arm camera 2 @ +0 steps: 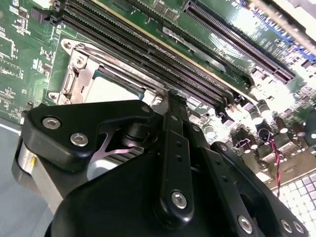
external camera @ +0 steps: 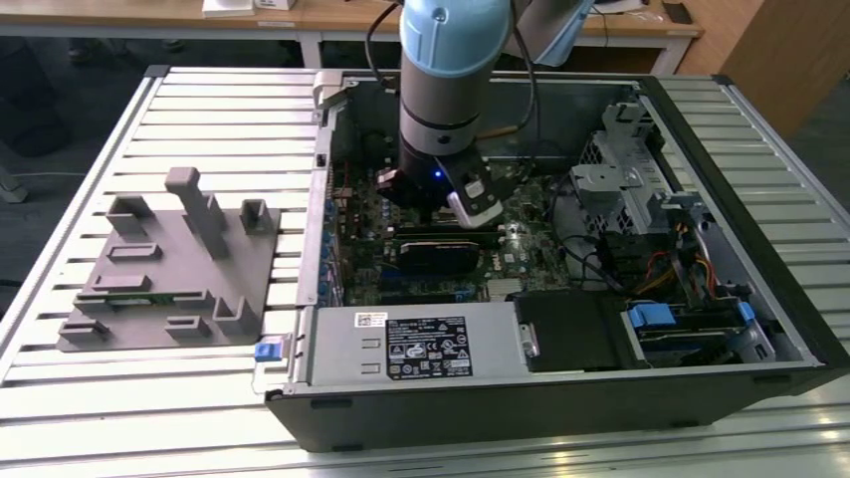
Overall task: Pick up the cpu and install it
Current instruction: 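Install the second cpu locking lever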
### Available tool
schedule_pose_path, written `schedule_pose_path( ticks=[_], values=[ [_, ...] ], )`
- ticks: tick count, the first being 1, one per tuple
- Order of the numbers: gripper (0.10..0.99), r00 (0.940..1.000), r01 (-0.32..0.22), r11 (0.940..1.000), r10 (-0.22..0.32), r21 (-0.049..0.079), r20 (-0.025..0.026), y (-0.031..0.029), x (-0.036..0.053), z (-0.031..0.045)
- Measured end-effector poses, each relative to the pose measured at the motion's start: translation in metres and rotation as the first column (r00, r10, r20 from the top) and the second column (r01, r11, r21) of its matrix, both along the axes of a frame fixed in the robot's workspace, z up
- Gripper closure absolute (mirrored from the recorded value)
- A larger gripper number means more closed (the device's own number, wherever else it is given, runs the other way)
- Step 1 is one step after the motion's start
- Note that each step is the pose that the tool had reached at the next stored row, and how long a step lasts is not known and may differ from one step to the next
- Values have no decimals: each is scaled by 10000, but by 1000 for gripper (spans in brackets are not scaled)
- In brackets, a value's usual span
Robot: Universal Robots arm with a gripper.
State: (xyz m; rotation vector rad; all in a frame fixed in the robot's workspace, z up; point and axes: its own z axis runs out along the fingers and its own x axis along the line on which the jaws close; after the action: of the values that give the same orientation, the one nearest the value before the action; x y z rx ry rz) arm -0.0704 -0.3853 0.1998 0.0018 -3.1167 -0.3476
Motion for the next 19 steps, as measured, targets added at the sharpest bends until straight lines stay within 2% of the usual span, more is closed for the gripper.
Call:
schedule_pose_path(
  ticks=[8,11,13,19],
  values=[
    [980,10000,-1,9995,1,306,0,0,-3,-37],
    [980,10000,0,9994,0,346,0,0,-3,-32],
    [980,10000,0,9994,0,346,-1,0,-3,8],
    [980,10000,-1,9994,1,348,0,1,-3,200]
  ],
)
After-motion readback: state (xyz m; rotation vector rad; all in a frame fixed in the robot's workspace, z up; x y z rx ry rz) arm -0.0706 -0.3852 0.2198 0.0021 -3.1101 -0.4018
